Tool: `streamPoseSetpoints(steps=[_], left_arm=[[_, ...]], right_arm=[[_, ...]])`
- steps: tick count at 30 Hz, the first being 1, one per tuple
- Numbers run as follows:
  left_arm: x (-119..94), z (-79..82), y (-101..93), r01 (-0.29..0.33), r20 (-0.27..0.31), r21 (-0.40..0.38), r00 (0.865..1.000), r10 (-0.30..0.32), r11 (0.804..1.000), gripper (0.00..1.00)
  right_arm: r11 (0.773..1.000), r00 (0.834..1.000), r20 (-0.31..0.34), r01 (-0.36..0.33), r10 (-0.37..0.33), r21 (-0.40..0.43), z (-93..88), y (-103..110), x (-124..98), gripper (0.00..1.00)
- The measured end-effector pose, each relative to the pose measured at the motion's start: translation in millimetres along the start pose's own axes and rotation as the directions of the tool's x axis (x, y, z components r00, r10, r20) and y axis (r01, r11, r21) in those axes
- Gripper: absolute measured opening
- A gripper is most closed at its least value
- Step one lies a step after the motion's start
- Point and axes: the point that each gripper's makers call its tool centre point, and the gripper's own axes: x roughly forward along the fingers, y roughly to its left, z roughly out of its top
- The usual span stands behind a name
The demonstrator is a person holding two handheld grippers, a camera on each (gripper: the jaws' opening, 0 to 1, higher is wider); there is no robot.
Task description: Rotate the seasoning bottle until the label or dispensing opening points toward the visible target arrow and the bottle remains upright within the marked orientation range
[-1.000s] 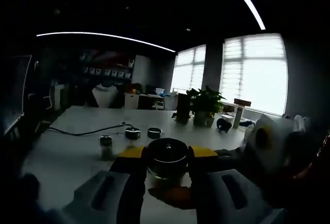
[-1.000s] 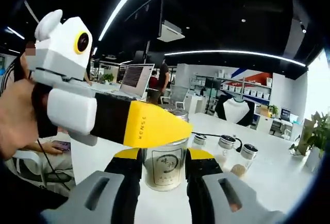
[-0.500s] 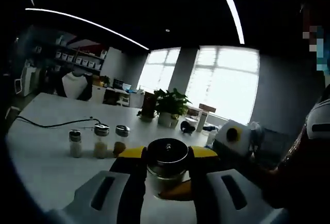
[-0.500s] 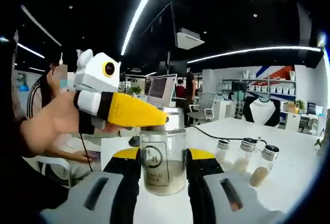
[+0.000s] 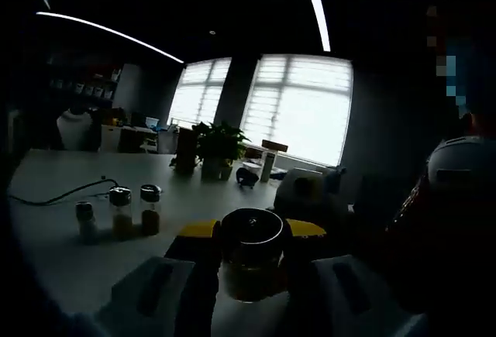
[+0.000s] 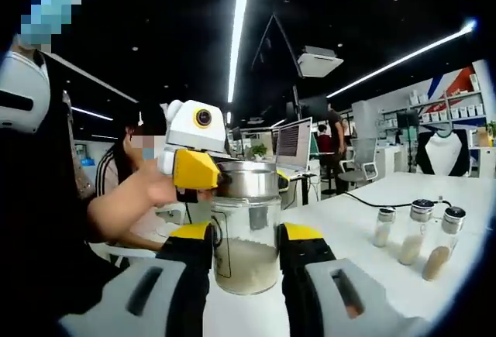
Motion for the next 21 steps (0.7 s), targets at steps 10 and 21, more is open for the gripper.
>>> streamPoseSetpoints(steps=[10,21], left_arm=[[-0.2,8.6,23.8,-0.140,0.062,-0.030,0.988,0.142,0.990,0.33],[-4.5,-1.8,56.2,-0.405,0.055,-0.046,0.912,0.407,0.913,0.32]], right_arm=[[0.976,0.977,-0.030,0.212,-0.210,0.054,-0.1,-19.7,15.4,0.31],[0.880,0.866,-0.154,0.470,-0.475,-0.072,-16.1,-53.9,25.0,0.31]])
